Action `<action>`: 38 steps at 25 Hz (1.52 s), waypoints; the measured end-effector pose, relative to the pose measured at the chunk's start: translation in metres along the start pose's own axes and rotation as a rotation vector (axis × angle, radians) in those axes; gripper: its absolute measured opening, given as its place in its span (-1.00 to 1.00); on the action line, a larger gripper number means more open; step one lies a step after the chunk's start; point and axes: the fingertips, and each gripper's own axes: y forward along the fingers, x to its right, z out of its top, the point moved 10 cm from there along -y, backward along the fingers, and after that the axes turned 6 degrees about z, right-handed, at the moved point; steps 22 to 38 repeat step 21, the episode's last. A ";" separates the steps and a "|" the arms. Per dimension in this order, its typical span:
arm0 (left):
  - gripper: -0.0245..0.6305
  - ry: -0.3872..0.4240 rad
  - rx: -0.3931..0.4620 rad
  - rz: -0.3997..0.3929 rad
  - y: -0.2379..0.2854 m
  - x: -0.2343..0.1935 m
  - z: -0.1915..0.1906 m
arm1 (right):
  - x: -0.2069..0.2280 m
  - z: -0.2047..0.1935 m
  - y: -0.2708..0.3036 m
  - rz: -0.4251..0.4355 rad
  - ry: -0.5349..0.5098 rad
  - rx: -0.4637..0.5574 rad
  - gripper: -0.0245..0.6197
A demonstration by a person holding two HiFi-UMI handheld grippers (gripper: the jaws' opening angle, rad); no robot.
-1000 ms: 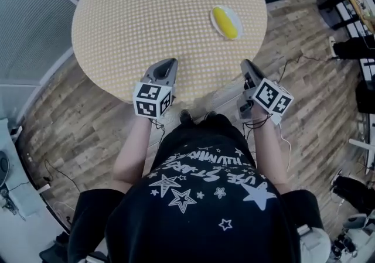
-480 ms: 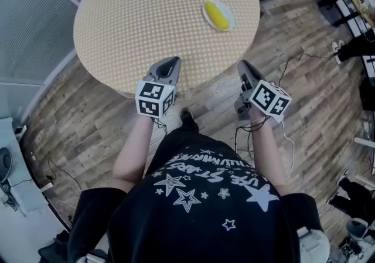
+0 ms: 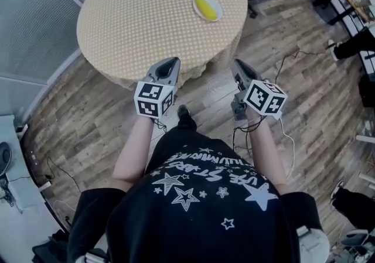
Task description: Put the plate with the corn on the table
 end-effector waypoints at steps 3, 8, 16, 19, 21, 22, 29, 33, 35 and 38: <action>-0.90 0.004 0.009 0.009 -0.016 0.012 -0.003 | -0.008 -0.007 -0.014 0.021 -0.012 0.002 -0.77; -0.90 0.007 0.015 0.029 -0.049 0.033 -0.012 | -0.020 -0.025 -0.043 0.043 -0.019 -0.005 -0.77; -0.90 0.027 0.031 0.059 -0.096 0.061 -0.019 | -0.040 -0.046 -0.076 0.080 -0.046 -0.011 -0.77; -0.90 0.029 0.030 0.061 -0.107 0.064 -0.021 | -0.044 -0.052 -0.082 0.080 -0.046 -0.017 -0.77; -0.90 0.030 0.030 0.059 -0.112 0.066 -0.021 | -0.047 -0.055 -0.086 0.076 -0.041 -0.016 -0.77; -0.90 0.030 0.030 0.059 -0.112 0.066 -0.021 | -0.047 -0.055 -0.086 0.076 -0.041 -0.016 -0.77; -0.90 0.030 0.030 0.059 -0.112 0.066 -0.021 | -0.047 -0.055 -0.086 0.076 -0.041 -0.016 -0.77; -0.90 0.030 0.030 0.059 -0.112 0.066 -0.021 | -0.047 -0.055 -0.086 0.076 -0.041 -0.016 -0.77; -0.90 0.030 0.030 0.059 -0.112 0.066 -0.021 | -0.047 -0.055 -0.086 0.076 -0.041 -0.016 -0.77; -0.90 0.030 0.030 0.059 -0.112 0.066 -0.021 | -0.047 -0.055 -0.086 0.076 -0.041 -0.016 -0.77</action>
